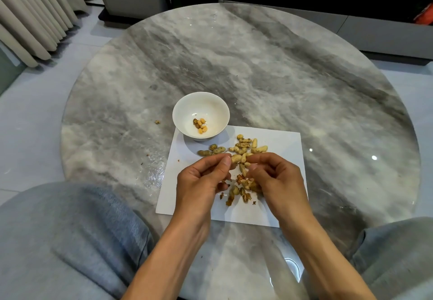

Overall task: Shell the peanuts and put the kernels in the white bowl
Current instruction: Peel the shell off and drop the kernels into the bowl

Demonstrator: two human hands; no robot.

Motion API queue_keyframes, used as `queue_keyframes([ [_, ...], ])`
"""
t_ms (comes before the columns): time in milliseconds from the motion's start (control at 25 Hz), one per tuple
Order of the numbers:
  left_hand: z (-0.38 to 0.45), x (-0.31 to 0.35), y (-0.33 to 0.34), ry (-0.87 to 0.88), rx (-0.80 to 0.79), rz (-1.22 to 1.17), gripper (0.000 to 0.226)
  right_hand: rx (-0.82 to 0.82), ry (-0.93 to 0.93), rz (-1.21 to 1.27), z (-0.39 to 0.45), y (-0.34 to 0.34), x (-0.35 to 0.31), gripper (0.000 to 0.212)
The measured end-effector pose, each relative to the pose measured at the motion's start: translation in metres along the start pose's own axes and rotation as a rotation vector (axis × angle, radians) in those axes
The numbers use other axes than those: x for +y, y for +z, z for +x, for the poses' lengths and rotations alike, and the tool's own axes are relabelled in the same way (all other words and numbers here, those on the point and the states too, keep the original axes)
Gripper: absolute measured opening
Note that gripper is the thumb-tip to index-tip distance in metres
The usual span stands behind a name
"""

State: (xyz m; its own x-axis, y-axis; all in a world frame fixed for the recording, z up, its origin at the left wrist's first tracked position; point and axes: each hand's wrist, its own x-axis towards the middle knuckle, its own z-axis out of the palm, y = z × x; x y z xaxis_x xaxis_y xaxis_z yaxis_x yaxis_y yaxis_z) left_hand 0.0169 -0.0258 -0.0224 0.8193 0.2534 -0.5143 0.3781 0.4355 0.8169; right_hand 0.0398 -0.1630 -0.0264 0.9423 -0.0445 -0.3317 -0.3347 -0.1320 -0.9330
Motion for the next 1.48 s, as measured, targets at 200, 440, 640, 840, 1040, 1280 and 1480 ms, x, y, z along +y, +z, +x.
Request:
queue_keyframes([
  [200,0.0,-0.002,0.0,-0.042,-0.048,-0.069,0.016,-0.107,0.072,0.243,-0.006,0.002,-0.005,0.01],
  [440,-0.005,0.0,0.004,0.072,-0.086,-0.018,0.011,-0.085,0.03,0.282,-0.01,0.008,0.003,0.029],
  [640,-0.008,-0.001,0.004,0.355,-0.051,0.199,0.012,-0.108,0.016,0.374,-0.012,0.009,0.002,0.032],
  [840,-0.009,-0.003,0.005,0.435,-0.081,0.293,0.02,-0.088,-0.027,0.331,-0.014,0.01,-0.002,0.02],
  [1040,-0.008,-0.002,0.005,0.206,-0.102,0.121,0.024,-0.098,-0.111,0.151,-0.018,0.011,-0.004,0.025],
  [1280,-0.012,-0.006,0.009,0.178,-0.18,0.071,0.039,-0.119,-0.175,0.185,-0.026,0.012,-0.004,0.033],
  [1480,-0.014,-0.005,0.012,0.118,-0.172,-0.05,0.028,-0.148,-0.044,0.301,-0.026,0.015,-0.004,0.021],
])
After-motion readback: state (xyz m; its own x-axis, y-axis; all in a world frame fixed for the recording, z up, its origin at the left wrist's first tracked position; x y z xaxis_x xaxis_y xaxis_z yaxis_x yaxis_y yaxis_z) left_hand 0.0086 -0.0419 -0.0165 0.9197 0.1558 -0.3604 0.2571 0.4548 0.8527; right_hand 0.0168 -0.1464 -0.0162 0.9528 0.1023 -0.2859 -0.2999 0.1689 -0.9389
